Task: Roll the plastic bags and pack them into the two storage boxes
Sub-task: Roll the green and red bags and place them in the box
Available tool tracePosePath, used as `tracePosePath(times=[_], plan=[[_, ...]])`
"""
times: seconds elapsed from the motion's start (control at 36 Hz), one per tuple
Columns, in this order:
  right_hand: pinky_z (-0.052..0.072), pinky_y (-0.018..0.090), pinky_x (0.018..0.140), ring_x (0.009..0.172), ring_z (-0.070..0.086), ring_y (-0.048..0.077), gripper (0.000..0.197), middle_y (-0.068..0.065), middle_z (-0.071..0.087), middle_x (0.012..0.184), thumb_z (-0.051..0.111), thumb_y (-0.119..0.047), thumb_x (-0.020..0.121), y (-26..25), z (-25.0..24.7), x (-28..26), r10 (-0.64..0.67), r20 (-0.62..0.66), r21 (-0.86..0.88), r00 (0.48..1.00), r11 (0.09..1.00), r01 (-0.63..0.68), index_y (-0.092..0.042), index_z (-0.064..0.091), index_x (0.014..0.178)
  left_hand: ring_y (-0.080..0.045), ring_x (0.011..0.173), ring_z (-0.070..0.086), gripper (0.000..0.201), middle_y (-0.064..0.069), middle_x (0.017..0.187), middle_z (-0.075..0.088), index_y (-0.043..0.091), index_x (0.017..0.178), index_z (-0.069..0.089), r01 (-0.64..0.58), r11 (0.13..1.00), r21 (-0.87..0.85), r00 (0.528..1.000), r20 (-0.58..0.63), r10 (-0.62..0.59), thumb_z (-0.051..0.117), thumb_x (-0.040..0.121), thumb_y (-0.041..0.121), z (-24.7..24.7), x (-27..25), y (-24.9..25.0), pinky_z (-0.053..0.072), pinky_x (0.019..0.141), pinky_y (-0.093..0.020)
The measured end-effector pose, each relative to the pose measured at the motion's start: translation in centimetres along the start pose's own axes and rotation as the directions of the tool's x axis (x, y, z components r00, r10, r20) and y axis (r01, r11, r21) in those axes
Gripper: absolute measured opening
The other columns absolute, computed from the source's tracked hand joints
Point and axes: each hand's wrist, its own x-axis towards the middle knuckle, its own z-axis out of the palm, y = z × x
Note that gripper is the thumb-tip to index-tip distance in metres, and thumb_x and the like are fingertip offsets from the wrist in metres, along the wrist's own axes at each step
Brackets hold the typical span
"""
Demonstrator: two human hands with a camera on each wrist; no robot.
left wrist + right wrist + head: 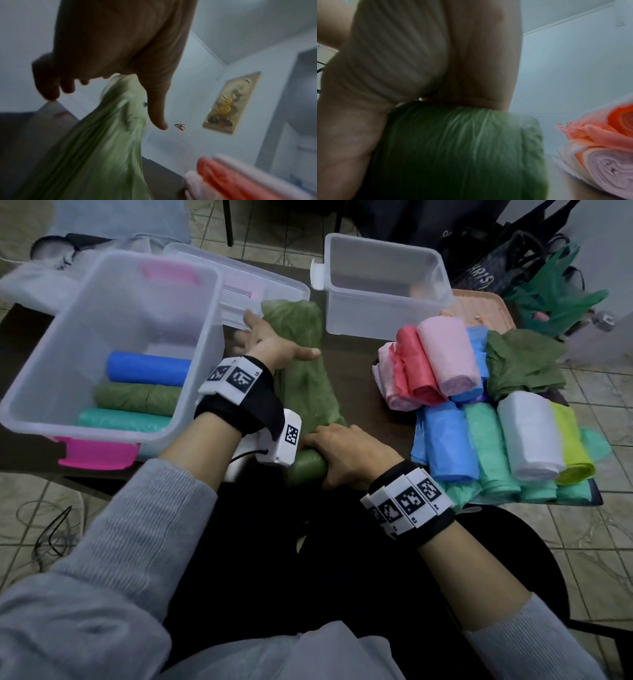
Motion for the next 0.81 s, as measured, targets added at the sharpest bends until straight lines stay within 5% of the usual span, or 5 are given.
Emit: tracePosePath(times=[0.06,0.11,0.19,0.42,0.81], plan=[[0.034,0.037,0.086,0.116,0.047,0.022,0.059,0.001,0.053,0.118,0.071,-0.026,0.071,0.0,0.0,0.0,0.005,0.005,0.008,1.000,1.000,-0.005,-0.027,0.050,0.125,-0.032,0.136,0.019,0.112,-0.015,0.147,0.016,0.015,0.147,0.010,-0.078,0.974,0.211,0.989,-0.108,0.102,0.083,0.066,0.040,0.0,-0.7,0.2,0.024,0.110,-0.044],[0.034,0.037,0.087,0.117,0.047,0.022,0.058,0.001,0.053,0.120,0.072,-0.025,0.071,0.1,-0.1,0.0,0.003,0.007,0.015,1.000,1.000,-0.003,-0.026,0.050,0.125,-0.031,0.131,0.026,0.087,-0.014,0.141,0.025,0.012,0.138,0.029,-0.147,0.926,0.348,0.969,-0.135,0.205,0.081,0.071,0.033,0.4,-0.9,-0.4,0.029,0.106,-0.040],[0.031,0.035,0.083,0.117,0.047,0.022,0.058,0.001,0.053,0.119,0.073,-0.025,0.070,0.1,-0.2,0.0,-0.007,-0.001,0.025,1.000,1.000,0.007,-0.026,0.051,0.124,-0.034,0.124,0.044,0.053,-0.017,0.131,0.047,0.005,0.123,0.052,-0.225,0.812,0.539,0.974,0.141,0.176,0.073,0.080,0.027,1.1,-0.5,-1.9,0.039,0.101,-0.040],[0.045,0.036,0.084,0.106,0.054,0.026,0.057,0.004,0.060,0.111,0.078,-0.026,0.062,-0.2,-0.2,0.1,-0.032,0.013,0.070,0.999,0.997,0.031,-0.022,0.056,0.115,-0.031,0.145,-0.008,0.077,-0.008,0.159,-0.010,0.038,0.149,0.013,-0.512,0.619,0.595,0.820,0.553,0.147,0.055,0.086,0.056,2.7,-0.6,-4.6,0.002,0.118,-0.043],[0.033,0.044,0.104,0.108,0.056,0.029,0.051,0.006,0.064,0.107,0.075,-0.017,0.068,-0.5,-0.5,-0.1,-0.064,0.036,0.174,0.997,0.983,0.057,-0.015,0.053,0.114,-0.037,0.142,-0.017,0.098,-0.013,0.155,-0.021,0.048,0.146,0.002,-0.591,0.459,0.663,0.791,0.589,0.169,0.054,0.068,0.079,3.5,-1.1,-4.3,-0.003,0.116,-0.051]])
